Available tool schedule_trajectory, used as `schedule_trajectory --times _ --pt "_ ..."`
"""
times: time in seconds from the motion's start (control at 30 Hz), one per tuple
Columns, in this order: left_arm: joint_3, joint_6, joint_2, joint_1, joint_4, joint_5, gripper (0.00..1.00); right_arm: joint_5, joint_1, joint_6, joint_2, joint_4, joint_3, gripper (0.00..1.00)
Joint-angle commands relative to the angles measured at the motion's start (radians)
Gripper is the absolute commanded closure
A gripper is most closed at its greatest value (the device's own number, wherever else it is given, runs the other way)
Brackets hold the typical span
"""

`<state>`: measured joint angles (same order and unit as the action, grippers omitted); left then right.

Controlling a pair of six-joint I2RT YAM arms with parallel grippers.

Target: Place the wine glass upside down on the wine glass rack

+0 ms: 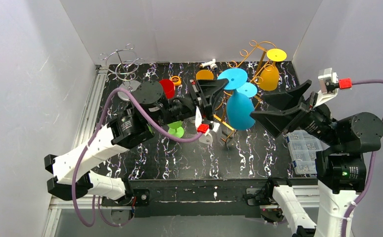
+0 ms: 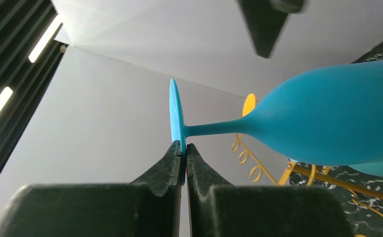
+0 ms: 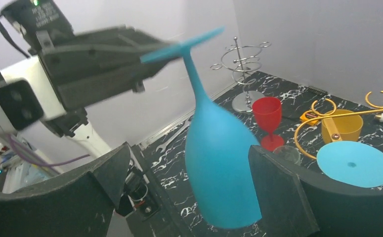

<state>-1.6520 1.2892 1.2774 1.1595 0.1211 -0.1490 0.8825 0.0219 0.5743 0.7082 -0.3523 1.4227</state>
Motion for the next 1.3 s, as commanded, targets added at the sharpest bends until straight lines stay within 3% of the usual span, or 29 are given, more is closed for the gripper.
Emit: schedule_trajectory --times 0.0,0.43,0.9,0.97,1.07,1.1,1.27 --pt "-0.116 -0.053 0.019 -0.007 -0.032 0.007 1.00 0.077 0.005 0.072 -0.015 0.123 -0.047 0.02" --pt "-0.238 -0.069 0.130 -0.005 0.004 -0.166 1.00 0.146 0.018 0.072 0.005 0.196 -0.139 0.02" --pt "-0.396 -0.032 0.274 -0.003 -0.036 -0.171 1.00 0.153 0.047 0.028 -0.011 0.187 -0.225 0.02" --pt "-0.399 -0.032 0.276 -0.008 -0.036 -0.165 1.00 0.136 0.050 -0.021 -0.013 0.118 -0.211 0.05" --pt "-0.385 -0.045 0.268 -0.012 -0.049 -0.150 1.00 0.086 0.052 -0.081 -0.012 0.038 -0.185 0.23" --pt "-0.369 -0.052 0.262 -0.012 -0.069 -0.146 0.93 0.057 0.052 -0.105 -0.008 0.002 -0.166 0.29" --pt "-0.305 -0.103 0.216 -0.012 -0.099 -0.126 0.19 -0.140 0.052 -0.222 0.030 -0.164 -0.072 0.40"
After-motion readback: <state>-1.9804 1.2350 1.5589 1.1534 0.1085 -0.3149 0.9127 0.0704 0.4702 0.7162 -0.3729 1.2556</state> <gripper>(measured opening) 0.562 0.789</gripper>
